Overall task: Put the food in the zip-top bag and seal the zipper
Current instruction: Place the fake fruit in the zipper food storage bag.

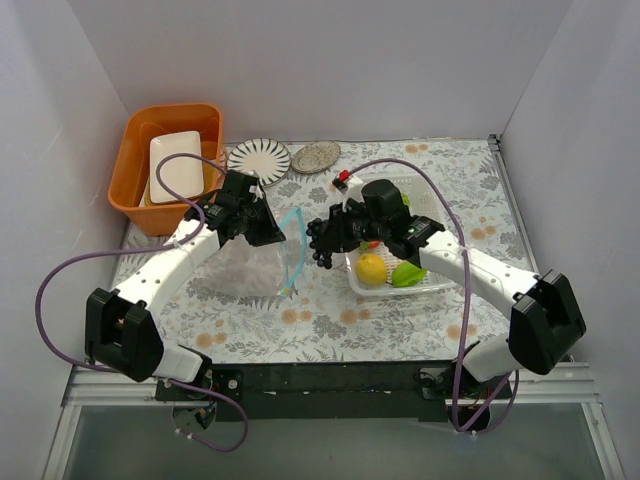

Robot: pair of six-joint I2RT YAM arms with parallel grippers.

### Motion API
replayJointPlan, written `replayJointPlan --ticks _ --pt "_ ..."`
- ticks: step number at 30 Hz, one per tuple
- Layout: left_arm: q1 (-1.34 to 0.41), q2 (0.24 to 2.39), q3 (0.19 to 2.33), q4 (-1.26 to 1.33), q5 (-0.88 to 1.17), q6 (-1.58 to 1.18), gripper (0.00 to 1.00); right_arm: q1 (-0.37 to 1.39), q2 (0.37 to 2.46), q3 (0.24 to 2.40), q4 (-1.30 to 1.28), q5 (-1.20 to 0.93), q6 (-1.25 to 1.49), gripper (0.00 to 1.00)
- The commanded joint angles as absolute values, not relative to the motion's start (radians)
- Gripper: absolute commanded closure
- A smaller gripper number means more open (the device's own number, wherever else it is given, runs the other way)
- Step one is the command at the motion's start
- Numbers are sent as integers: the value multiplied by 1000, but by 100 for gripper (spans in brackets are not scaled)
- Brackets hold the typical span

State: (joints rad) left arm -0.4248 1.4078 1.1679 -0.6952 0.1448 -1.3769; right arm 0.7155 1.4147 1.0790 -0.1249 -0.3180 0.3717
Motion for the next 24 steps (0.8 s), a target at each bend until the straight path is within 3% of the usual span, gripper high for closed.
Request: replayJointPlan --ticks 1,8,15,24 --pt "-426 1333 1186 -660 201 -1391 100 738 1471 1140 41 -390 426 85" --pt "-426 1289 1140 -611 235 -1397 100 772 1574 1175 109 -436 460 85" --pt "-426 1295 1128 -614 222 -1402 100 834 1588 1226 15 -322 391 86" --pt "-426 1287 1134 -594 273 -1405 100 842 1663 1261 -38 -345 362 85"
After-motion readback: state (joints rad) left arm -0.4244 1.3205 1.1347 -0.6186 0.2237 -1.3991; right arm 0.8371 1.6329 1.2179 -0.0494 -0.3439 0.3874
